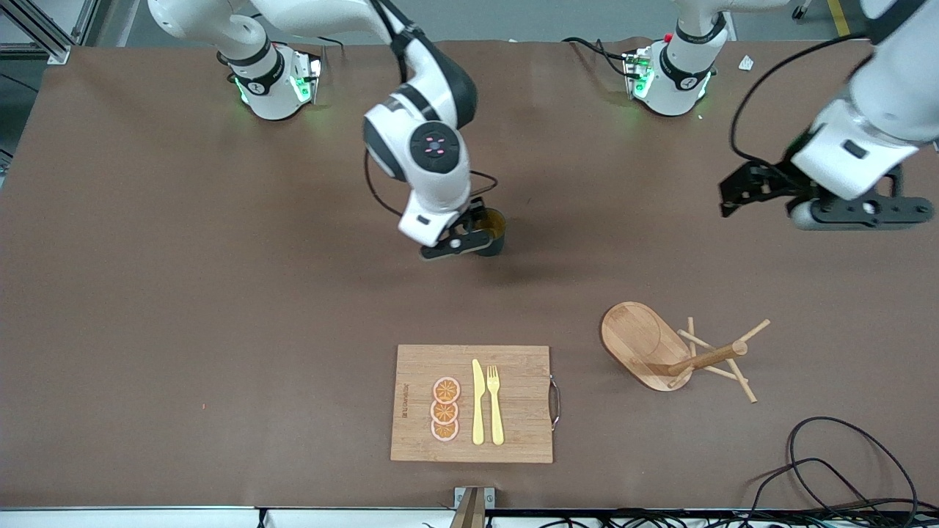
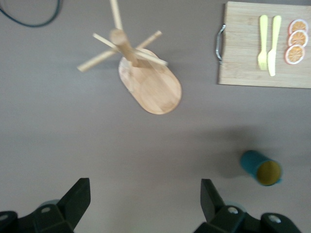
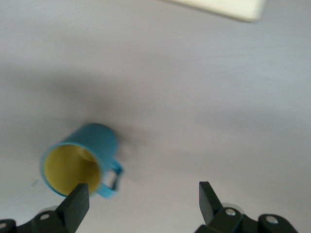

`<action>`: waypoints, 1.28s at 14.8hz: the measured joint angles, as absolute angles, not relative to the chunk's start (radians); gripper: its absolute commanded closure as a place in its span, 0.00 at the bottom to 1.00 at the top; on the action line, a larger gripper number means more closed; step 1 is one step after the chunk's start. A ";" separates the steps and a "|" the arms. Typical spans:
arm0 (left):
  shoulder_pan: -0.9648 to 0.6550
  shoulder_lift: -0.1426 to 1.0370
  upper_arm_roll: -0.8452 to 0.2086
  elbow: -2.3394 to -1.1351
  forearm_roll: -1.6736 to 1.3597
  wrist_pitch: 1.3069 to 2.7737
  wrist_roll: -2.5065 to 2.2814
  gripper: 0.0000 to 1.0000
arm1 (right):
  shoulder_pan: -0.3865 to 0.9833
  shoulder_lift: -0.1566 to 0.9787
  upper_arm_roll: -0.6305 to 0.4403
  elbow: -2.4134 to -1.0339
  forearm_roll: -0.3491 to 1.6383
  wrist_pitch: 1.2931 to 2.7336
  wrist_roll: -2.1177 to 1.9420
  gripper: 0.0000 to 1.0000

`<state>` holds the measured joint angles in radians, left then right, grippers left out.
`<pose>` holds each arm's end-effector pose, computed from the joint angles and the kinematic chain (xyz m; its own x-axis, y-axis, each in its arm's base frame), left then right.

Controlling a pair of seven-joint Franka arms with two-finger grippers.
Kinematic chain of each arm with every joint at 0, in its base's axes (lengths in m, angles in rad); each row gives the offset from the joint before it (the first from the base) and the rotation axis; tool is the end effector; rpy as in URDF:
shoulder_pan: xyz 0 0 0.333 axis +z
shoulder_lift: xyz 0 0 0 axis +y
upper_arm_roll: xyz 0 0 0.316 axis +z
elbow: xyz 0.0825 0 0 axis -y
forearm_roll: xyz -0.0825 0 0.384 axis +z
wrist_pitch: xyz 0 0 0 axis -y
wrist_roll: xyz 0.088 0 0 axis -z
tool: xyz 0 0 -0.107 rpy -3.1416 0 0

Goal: Pass cup and hang on rack
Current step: 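Set the mug down with the right gripper while the left gripper approaches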

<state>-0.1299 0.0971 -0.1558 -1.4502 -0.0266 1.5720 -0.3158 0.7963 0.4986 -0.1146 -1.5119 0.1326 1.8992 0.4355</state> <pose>0.5618 -0.1629 0.6269 0.9995 0.0310 0.0117 0.0304 -0.9984 0.0476 0.5161 0.4459 0.3680 0.9706 0.2052 -0.1259 0.2052 -0.9786 -0.0136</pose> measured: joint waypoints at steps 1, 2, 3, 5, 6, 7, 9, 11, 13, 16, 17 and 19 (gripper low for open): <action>-0.149 0.099 -0.161 -1.451 -0.027 1.569 -0.351 0.00 | 0.746 0.470 -0.117 -1.512 0.133 1.845 0.425 0.00; -0.165 0.104 -0.162 -1.453 -0.027 1.568 -0.378 0.00 | 0.689 0.444 -0.120 -1.512 0.132 1.788 0.418 0.00; -0.178 0.109 -0.163 -1.453 -0.027 1.568 -0.412 0.00 | 0.630 0.421 -0.122 -1.512 0.132 1.737 0.409 0.00; -0.216 0.127 -0.164 -1.455 -0.017 1.567 -0.531 0.00 | 0.513 0.378 -0.123 -1.512 0.132 1.651 0.352 0.00; -0.247 0.138 -0.166 -1.455 0.001 1.567 -0.610 0.00 | 0.465 0.361 -0.124 -1.512 0.132 1.620 0.312 0.00; -0.288 0.152 -0.169 -1.455 0.025 1.567 -0.698 0.00 | 0.424 0.345 -0.124 -1.512 0.131 1.601 0.279 0.00; -0.388 0.187 -0.178 -1.456 0.102 1.567 -0.887 0.00 | 0.346 0.318 -0.125 -1.512 0.109 1.587 0.219 0.00; -0.482 0.226 -0.183 -1.456 0.160 1.568 -1.054 0.00 | 0.276 0.296 -0.125 -1.512 0.056 1.585 0.166 0.00; -0.570 0.273 -0.183 -1.455 0.218 1.570 -1.210 0.00 | 0.230 0.280 -0.125 -1.509 0.009 1.581 0.147 0.00; -0.686 0.355 -0.184 -1.443 0.315 1.580 -1.413 0.00 | 0.176 0.265 -0.124 -1.488 -0.001 1.538 0.142 0.00; -0.721 0.383 -0.184 -1.436 0.357 1.584 -1.467 0.00 | 0.158 0.264 -0.124 -1.478 -0.001 1.528 0.119 0.00; -0.795 0.445 -0.184 -1.413 0.450 1.588 -1.571 0.00 | 0.116 0.264 -0.123 -1.461 -0.002 1.509 0.034 0.00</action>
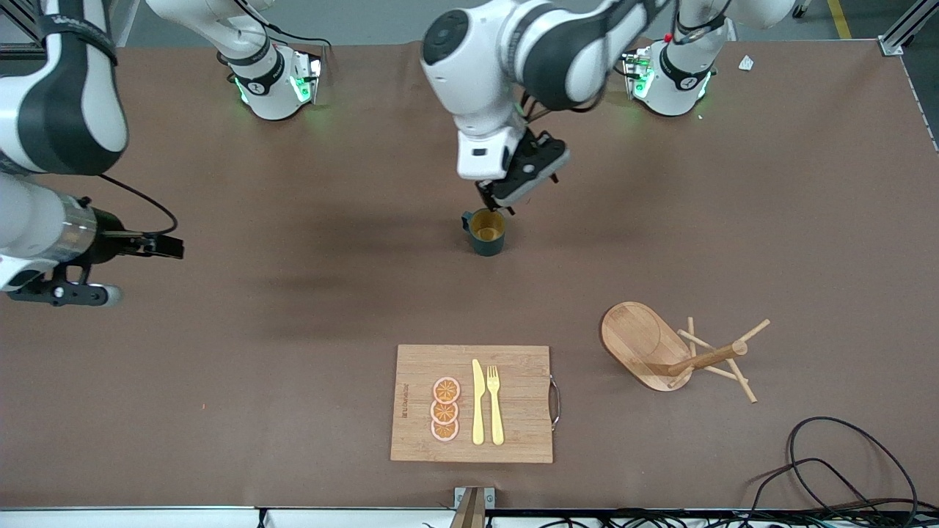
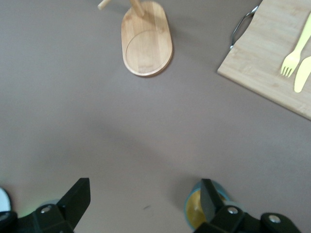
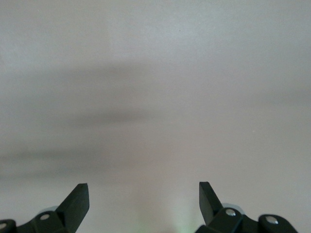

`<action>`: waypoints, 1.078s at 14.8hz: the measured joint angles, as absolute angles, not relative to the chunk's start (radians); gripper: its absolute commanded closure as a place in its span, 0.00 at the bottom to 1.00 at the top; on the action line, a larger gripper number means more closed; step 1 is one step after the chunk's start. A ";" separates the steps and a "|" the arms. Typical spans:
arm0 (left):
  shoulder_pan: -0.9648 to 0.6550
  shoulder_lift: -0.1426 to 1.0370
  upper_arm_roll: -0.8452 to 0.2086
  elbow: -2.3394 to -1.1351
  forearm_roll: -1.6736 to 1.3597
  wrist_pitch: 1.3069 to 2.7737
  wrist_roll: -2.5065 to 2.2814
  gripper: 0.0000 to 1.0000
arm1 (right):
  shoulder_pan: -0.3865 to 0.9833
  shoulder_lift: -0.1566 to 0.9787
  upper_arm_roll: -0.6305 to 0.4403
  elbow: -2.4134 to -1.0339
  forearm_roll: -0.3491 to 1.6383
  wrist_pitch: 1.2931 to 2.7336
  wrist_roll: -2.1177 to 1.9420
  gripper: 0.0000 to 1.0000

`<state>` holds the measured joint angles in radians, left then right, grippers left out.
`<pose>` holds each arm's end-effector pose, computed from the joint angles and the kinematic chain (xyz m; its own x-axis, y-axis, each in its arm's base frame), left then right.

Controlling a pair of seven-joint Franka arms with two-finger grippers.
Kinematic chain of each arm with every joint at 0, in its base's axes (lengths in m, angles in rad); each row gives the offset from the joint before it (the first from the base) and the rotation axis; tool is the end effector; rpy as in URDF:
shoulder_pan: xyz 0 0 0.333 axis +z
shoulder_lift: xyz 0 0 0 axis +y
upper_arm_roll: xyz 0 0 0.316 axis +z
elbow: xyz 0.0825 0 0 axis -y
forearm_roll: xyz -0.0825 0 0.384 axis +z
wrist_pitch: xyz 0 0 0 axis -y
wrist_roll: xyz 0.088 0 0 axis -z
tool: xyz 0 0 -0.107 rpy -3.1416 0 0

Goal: Pass cup and hang on rack
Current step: 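Set the mug down with the right gripper while the left gripper approaches, then grasp the mug handle with the left gripper while the right gripper withdraws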

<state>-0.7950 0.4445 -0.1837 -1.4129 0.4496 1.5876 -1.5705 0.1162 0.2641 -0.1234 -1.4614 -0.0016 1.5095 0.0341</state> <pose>0.4227 -0.5106 0.4373 0.8319 0.4341 0.3456 0.5295 -0.8073 -0.2605 0.6169 0.0039 0.5166 0.9765 -0.0439 -0.2111 -0.0360 -0.9985 0.0409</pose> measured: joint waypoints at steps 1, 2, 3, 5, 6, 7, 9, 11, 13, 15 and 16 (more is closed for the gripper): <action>-0.834 0.478 -0.184 -1.398 0.496 1.588 -1.623 0.00 | 0.091 0.264 -0.123 -1.456 -0.002 1.505 -0.002 0.00; -0.871 0.511 -0.182 -1.386 0.539 1.588 -1.674 0.00 | 0.064 0.264 -0.123 -1.453 -0.002 1.504 -0.025 0.00; -0.907 0.547 -0.181 -1.375 0.585 1.588 -1.730 0.00 | 0.040 0.264 -0.123 -1.450 -0.002 1.503 -0.041 0.00; -0.965 0.617 -0.175 -1.355 0.664 1.587 -1.840 0.00 | 0.017 0.264 -0.122 -1.445 -0.002 1.501 -0.063 0.00; -0.990 0.651 -0.169 -1.346 0.684 1.586 -1.894 0.00 | 0.015 0.264 -0.121 -1.443 -0.002 1.499 -0.080 0.00; -1.018 0.684 -0.152 -1.338 0.693 1.586 -1.941 0.00 | 0.014 0.264 -0.120 -1.442 -0.002 1.499 -0.102 0.00; -1.099 0.755 -0.078 -1.328 0.699 1.586 -2.012 0.00 | 0.005 0.264 -0.120 -1.438 -0.001 1.499 -0.134 0.00; -1.190 0.842 0.001 -1.296 0.700 1.588 -2.067 0.00 | -0.007 0.264 -0.120 -1.422 0.003 1.499 -0.146 0.00; -1.252 0.934 0.043 -1.237 0.703 1.588 -2.109 0.00 | -0.017 0.264 -0.120 -1.407 0.007 1.497 -0.150 0.00; -1.276 0.995 0.053 -1.187 0.707 1.592 -2.124 0.00 | -0.017 0.264 -0.113 -1.404 0.015 1.494 -0.150 0.00; -1.277 1.007 0.055 -1.173 0.708 1.599 -2.124 0.00 | -0.016 0.265 -0.106 -1.404 0.018 1.490 -0.149 0.00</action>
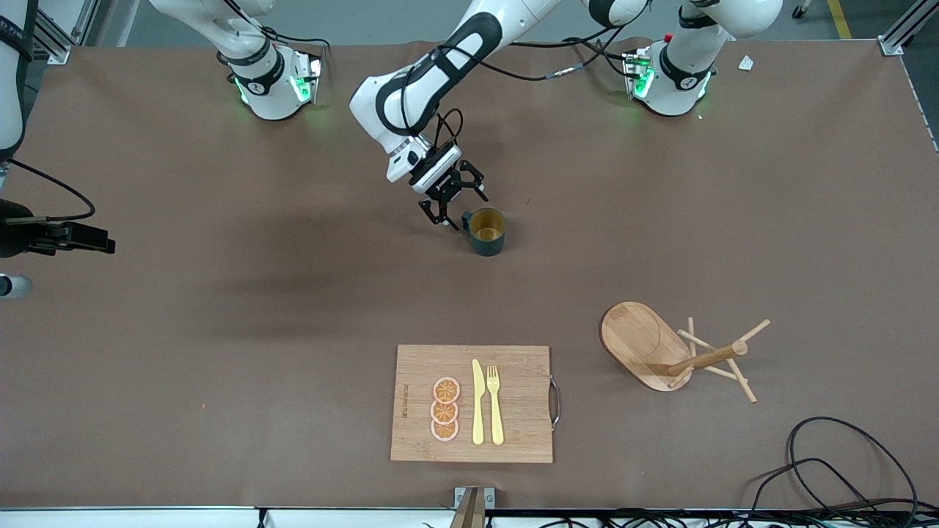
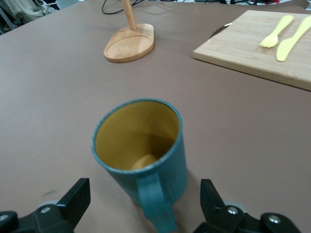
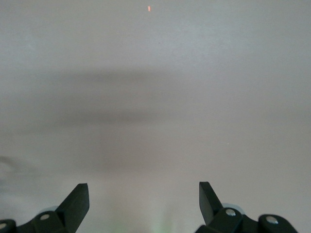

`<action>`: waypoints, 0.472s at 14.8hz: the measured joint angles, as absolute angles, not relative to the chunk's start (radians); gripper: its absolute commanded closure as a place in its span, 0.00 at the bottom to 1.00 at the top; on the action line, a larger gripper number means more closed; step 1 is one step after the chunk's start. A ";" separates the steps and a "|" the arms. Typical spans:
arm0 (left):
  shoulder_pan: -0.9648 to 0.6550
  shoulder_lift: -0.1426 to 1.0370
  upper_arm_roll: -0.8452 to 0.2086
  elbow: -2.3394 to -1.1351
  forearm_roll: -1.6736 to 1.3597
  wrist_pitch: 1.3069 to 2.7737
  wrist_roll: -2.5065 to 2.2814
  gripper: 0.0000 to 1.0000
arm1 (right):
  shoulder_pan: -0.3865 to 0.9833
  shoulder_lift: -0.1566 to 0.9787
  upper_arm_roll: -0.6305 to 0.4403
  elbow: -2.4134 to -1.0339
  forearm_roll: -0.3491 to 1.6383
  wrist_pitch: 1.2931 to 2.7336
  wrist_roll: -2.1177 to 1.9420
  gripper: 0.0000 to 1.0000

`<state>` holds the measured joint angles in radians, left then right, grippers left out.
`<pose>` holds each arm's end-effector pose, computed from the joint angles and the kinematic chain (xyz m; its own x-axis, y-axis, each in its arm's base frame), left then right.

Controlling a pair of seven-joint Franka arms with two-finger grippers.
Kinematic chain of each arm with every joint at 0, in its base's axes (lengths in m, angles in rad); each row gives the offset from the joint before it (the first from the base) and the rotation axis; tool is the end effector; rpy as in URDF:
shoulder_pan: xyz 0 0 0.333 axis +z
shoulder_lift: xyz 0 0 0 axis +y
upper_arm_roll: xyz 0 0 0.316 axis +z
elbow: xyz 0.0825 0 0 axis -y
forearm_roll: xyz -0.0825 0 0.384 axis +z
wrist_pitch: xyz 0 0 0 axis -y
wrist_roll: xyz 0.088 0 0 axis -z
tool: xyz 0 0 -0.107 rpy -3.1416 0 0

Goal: Pass cup and hang on rack
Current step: 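Grasp the mug handle with the left gripper while the right gripper withdraws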

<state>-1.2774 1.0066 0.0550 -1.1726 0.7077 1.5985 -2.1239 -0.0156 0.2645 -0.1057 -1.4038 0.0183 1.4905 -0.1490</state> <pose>0.2948 -0.6424 0.1672 0.5501 0.3122 0.7746 0.6587 -0.7324 -0.1726 0.6165 -0.0650 0.5410 0.9841 0.0298 -0.1749 0.0273 -0.9995 -0.0168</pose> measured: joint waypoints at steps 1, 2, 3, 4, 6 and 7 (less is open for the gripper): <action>-1.277 1.009 0.057 -1.164 0.708 1.607 -2.124 0.00 | -0.009 0.264 -0.100 -1.404 0.020 1.482 -0.140 0.00; -1.277 1.009 0.060 -1.157 0.709 1.610 -2.123 0.00 | 0.002 0.264 -0.096 -1.403 0.020 1.471 -0.116 0.00; -1.277 1.009 0.064 -1.154 0.715 1.610 -2.122 0.00 | 0.012 0.264 -0.093 -1.402 0.020 1.462 -0.095 0.00; -1.277 1.010 0.070 -1.153 0.721 1.615 -2.122 0.00 | 0.017 0.263 -0.093 -1.400 0.020 1.452 -0.084 0.00; -1.278 1.017 0.081 -1.153 0.724 1.631 -2.122 0.00 | 0.016 0.247 -0.096 -1.405 0.020 1.437 -0.080 0.00; -1.278 1.023 0.086 -1.153 0.724 1.643 -2.126 0.00 | 0.014 0.230 -0.099 -1.416 0.020 1.436 -0.080 0.00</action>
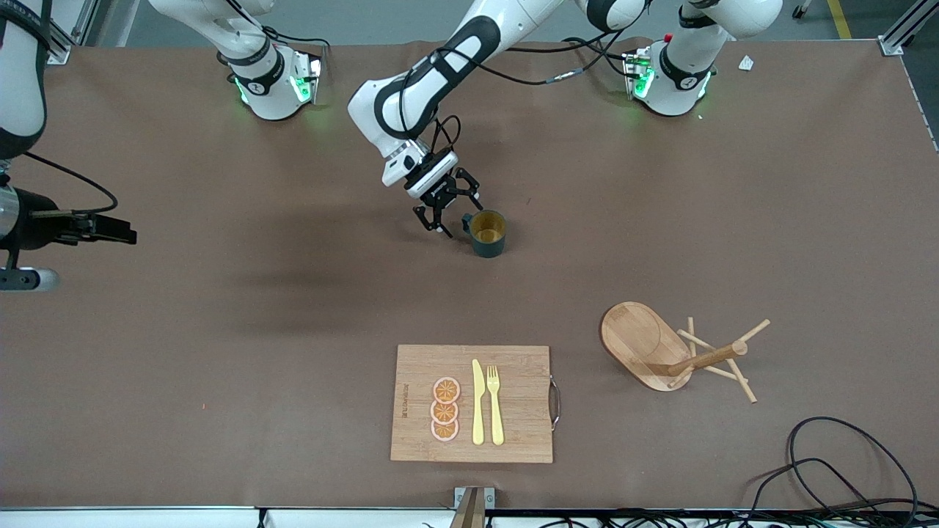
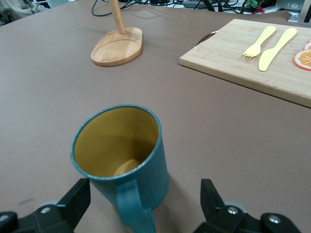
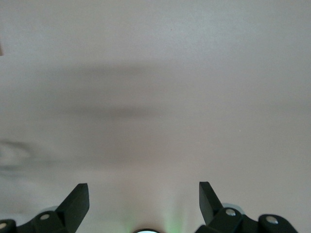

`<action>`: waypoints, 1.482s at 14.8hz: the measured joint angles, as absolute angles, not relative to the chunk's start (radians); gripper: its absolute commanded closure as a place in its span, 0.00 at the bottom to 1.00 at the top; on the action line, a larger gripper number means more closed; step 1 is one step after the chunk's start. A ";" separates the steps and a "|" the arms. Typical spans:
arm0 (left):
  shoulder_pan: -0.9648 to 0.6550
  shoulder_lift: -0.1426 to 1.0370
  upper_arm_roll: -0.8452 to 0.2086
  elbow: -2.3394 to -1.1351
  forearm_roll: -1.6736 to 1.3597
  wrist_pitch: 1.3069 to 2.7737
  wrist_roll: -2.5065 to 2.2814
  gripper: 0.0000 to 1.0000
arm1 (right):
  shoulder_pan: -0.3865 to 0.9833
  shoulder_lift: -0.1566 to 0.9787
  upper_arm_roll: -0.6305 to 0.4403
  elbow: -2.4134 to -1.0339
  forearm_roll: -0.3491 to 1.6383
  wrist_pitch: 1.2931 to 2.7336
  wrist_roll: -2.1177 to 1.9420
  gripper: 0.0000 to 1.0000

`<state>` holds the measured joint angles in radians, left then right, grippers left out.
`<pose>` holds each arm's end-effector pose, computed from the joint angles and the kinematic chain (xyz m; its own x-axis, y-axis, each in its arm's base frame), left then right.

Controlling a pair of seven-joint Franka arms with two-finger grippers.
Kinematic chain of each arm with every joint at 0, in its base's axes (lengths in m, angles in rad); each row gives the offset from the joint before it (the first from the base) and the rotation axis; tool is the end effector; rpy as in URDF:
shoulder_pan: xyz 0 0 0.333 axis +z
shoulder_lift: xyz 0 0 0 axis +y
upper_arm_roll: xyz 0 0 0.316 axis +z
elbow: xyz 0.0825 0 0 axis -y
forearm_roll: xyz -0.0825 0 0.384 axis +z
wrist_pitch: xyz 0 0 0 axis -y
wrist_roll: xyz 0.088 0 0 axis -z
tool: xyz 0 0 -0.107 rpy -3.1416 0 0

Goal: Pass cup and hang on rack
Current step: 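Grasp the mug handle with the left gripper while the right gripper withdraws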

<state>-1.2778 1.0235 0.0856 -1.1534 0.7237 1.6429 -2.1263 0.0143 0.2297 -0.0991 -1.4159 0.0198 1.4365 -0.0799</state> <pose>0.3100 -0.6450 0.1663 0.5291 0.3227 0.7848 0.6499 -0.7488 -0.1302 0.6036 -0.0424 0.5531 0.9785 -0.0025 -0.2061 -0.0055 -0.9999 -0.0137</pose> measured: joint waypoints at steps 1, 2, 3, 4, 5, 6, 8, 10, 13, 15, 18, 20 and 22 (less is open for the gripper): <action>-1.278 1.030 0.088 -1.153 0.724 1.654 -2.135 0.00 | 0.012 0.209 -0.102 -1.430 0.019 1.438 -0.080 0.00; -1.278 1.036 0.088 -1.153 0.724 1.662 -2.148 0.00 | 0.009 0.186 -0.103 -1.445 0.019 1.439 -0.080 0.00; -1.279 1.041 0.088 -1.153 0.724 1.667 -2.160 0.00 | 0.005 0.164 -0.103 -1.460 0.019 1.439 -0.080 0.00; -1.280 1.045 0.088 -1.153 0.724 1.672 -2.167 0.00 | 0.001 0.142 -0.103 -1.479 0.019 1.439 -0.080 0.00; -1.282 1.048 0.088 -1.153 0.724 1.674 -2.170 0.01 | -0.003 0.120 -0.103 -1.502 0.019 1.441 -0.080 0.00; -1.285 1.049 0.088 -1.153 0.724 1.675 -2.172 0.05 | -0.005 0.094 -0.103 -1.531 0.019 1.449 -0.080 0.00; -1.290 1.049 0.088 -1.153 0.724 1.676 -2.177 0.16 | -0.005 0.044 -0.097 -1.590 0.019 1.469 -0.080 0.00; -1.291 1.050 0.088 -1.153 0.724 1.676 -2.190 0.25 | -0.005 0.006 -0.086 -1.619 0.014 1.474 -0.080 0.00; -1.291 1.053 0.088 -1.153 0.724 1.676 -2.198 0.43 | -0.005 -0.034 -0.071 -1.625 0.009 1.468 -0.080 0.00; -1.291 1.057 0.088 -1.153 0.724 1.676 -2.198 0.61 | -0.005 -0.058 -0.071 -1.626 0.007 1.456 -0.080 0.00; -1.291 1.061 0.088 -1.153 0.724 1.676 -2.198 0.87 | -0.005 -0.083 -0.072 -1.633 0.006 1.448 -0.080 0.00; -1.291 1.062 0.088 -1.153 0.725 1.676 -2.198 0.95 | -0.005 -0.085 -0.072 -1.636 0.006 1.448 -0.080 0.00; -1.291 1.063 0.088 -1.153 0.725 1.676 -2.190 0.98 | -0.005 -0.085 -0.072 -1.637 0.006 1.448 -0.080 0.00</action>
